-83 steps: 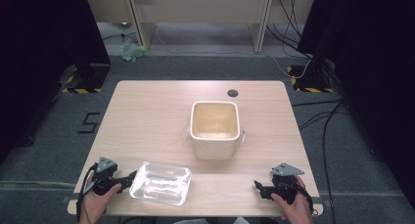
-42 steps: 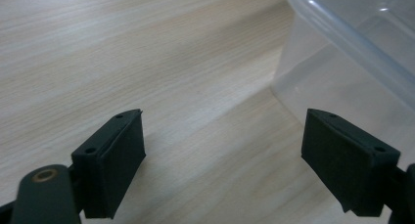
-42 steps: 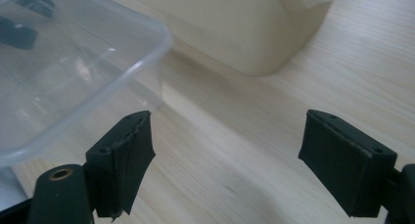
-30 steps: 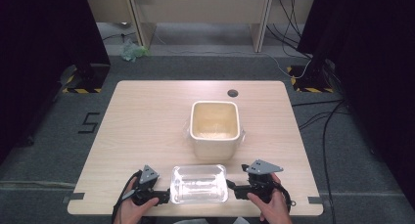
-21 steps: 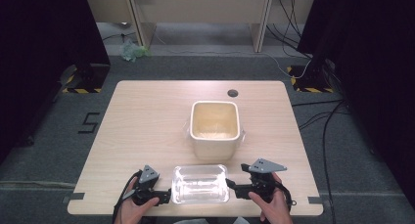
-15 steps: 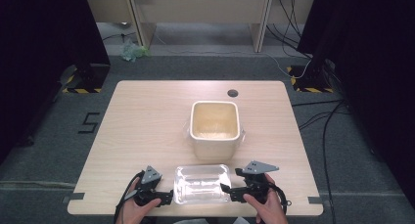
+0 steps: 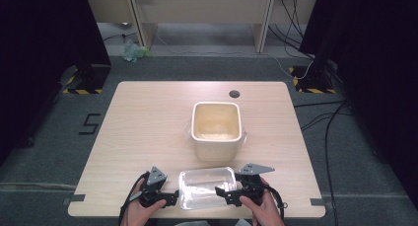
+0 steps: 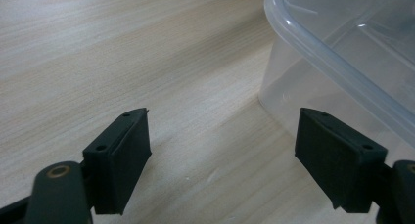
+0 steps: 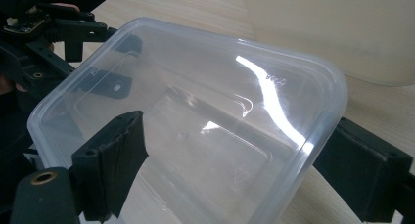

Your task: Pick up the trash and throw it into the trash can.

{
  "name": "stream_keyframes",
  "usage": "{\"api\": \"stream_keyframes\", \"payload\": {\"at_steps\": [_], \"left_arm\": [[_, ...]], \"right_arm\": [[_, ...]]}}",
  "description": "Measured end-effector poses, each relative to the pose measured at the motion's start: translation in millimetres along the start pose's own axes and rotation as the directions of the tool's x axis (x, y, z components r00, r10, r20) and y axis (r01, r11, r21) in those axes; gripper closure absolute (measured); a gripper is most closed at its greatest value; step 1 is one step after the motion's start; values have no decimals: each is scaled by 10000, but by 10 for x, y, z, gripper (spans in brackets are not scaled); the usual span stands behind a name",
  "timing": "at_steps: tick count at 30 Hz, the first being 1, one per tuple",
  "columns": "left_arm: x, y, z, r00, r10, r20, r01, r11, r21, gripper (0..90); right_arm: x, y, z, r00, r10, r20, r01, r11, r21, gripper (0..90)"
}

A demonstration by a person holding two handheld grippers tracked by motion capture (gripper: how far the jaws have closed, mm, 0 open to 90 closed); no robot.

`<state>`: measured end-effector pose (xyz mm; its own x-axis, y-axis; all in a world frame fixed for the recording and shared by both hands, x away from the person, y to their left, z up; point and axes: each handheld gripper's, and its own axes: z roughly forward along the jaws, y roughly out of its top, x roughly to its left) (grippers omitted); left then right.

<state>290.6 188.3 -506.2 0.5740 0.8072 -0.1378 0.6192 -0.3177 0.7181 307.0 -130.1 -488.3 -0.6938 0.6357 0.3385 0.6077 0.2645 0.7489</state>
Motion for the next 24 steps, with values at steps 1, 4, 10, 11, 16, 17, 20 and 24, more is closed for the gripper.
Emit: {"api": "stream_keyframes", "payload": {"at_steps": [1,4,10,11,16,17,20,24], "left_arm": [[-10,1,-3,10000,-41,-2,41,10000,-56,214],[-29,13,-16,10000,-65,-46,64,9999,-127,242],[-27,59,-58,9998,-197,-61,195,9993,-309,261],[-21,65,-65,9996,-261,-59,259,9991,-333,263],[-21,121,-92,9994,-299,-187,290,9985,-457,286],[-26,140,-102,9990,-310,-312,293,9982,-522,298],[-16,174,-139,9985,-381,-397,352,9968,-723,320],[9,204,-202,9976,-648,-250,622,9934,-959,334]], "right_arm": [[7,4,-4,10000,-41,56,41,10000,6,152],[31,22,-7,9996,-188,207,189,9998,-87,172],[91,92,-8,9969,-612,503,619,9980,-120,198],[97,104,-12,9959,-680,592,690,9975,-151,215],[95,153,-22,9945,-615,850,660,9965,-519,268],[93,167,-19,9935,-690,902,747,9953,-614,276],[109,199,-20,9913,-836,1013,909,9935,-693,294],[144,218,-30,9887,-1016,1100,1110,9904,-829,316]]}}
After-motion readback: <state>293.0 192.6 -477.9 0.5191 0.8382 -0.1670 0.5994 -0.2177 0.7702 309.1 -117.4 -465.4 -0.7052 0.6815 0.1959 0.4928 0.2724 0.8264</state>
